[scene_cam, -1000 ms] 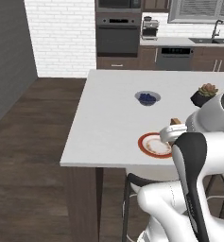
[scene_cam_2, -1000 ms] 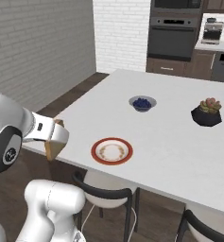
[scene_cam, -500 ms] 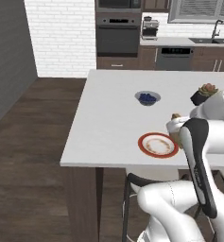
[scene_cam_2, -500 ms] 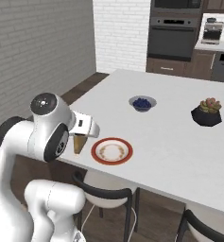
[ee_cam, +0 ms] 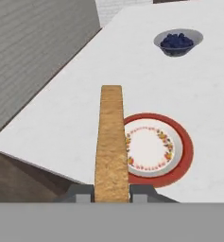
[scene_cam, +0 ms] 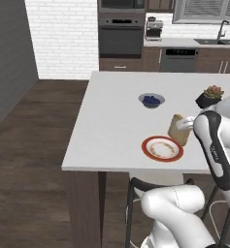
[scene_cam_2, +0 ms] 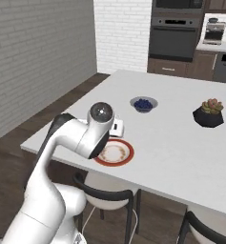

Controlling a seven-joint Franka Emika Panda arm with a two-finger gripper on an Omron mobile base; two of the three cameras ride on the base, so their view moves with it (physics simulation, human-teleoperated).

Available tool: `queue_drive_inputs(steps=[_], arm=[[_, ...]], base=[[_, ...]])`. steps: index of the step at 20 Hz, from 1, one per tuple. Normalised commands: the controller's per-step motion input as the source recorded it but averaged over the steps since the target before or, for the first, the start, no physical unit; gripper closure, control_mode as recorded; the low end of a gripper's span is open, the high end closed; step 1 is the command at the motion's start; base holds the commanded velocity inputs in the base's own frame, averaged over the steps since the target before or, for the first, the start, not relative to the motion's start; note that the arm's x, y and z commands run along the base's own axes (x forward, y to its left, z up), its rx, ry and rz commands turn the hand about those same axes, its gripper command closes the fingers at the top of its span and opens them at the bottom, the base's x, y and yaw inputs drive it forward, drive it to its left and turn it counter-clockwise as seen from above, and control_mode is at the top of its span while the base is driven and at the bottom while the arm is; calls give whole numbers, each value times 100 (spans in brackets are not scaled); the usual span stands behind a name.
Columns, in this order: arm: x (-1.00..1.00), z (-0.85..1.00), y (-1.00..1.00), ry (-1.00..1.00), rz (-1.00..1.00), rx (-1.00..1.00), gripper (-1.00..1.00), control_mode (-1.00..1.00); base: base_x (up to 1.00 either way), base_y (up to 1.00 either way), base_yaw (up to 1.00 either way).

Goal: Start the toaster. Once the lever pops up, take the bread to the plate on the dining counter.

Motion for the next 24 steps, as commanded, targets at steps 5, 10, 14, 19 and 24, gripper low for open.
queue_drive_inputs(steps=[5, 10, 14, 19, 24], arm=[[94, -46, 0, 18, 1, 13, 100, -100], [42, -74, 7, 25, -2, 10, 100, -100], [0, -64, 0, 6, -2, 1, 100, -100], [15, -42, -3, 0, -1, 1, 100, -100], [33, -23, 0, -1, 0, 2, 100, -100]], base=[[0, 0, 0], [0, 0, 0], [0, 0, 0], [0, 0, 0], [0, 0, 0]])
